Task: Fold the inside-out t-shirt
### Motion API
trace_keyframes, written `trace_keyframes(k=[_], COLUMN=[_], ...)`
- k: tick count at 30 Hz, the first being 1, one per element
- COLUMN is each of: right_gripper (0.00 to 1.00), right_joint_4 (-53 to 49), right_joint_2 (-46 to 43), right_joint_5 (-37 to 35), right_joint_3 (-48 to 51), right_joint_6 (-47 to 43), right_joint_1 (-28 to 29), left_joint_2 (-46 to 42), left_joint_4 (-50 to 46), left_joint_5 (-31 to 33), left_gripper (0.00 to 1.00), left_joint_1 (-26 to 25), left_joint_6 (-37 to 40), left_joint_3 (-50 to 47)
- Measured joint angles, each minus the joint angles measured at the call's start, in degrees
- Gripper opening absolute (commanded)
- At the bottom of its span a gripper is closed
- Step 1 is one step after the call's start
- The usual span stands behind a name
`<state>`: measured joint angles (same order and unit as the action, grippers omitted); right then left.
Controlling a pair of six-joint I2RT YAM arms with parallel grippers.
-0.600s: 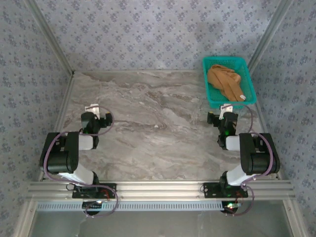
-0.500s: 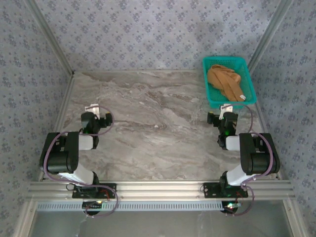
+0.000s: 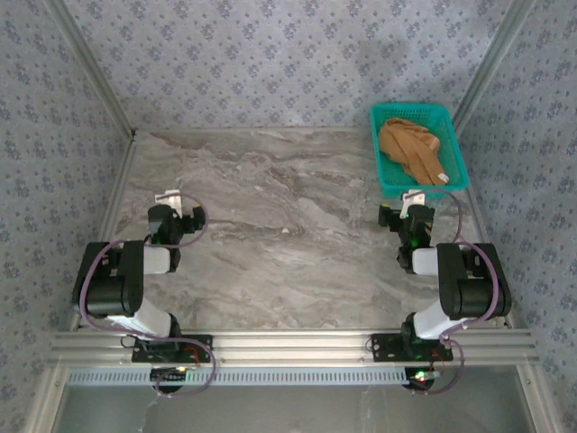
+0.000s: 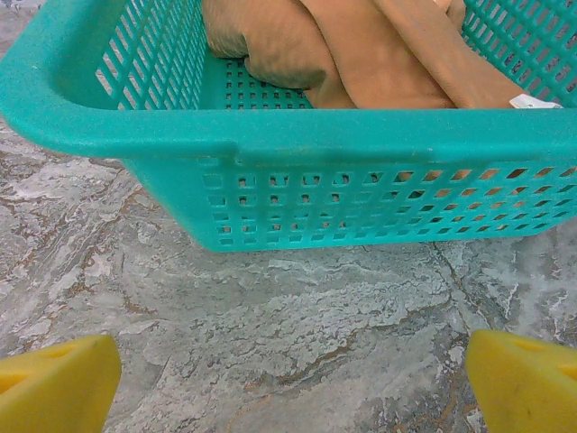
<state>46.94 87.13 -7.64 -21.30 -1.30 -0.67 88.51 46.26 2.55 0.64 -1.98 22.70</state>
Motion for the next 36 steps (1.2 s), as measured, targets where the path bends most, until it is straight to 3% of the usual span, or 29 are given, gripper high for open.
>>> trace_keyframes(k=[29, 32, 36], right_gripper=[1.0, 1.0, 1.0], right_joint_4=[1.11, -1.03, -12.2], right_joint_2=[-0.24, -5.18, -19.96], right_joint_5=[-2.38, -6.93, -11.1], right_joint_3=[0.52, 2.38, -0.26], right_joint_6=[-0.04, -0.94, -2.1], right_joint_1=[1.51, 4.42, 9.01], left_joint_2=[-0.44, -6.4, -21.42], left_joint_4=[-0.24, -6.93, -23.87], left_joint_5=[0.04, 3.43, 8.33], left_gripper=[1.0, 1.0, 1.0], left_joint_1=[-0.55, -3.5, -10.43], left_joint_6=[1.05, 1.55, -1.44], left_joint_3=[-0.02, 0.26, 6.56])
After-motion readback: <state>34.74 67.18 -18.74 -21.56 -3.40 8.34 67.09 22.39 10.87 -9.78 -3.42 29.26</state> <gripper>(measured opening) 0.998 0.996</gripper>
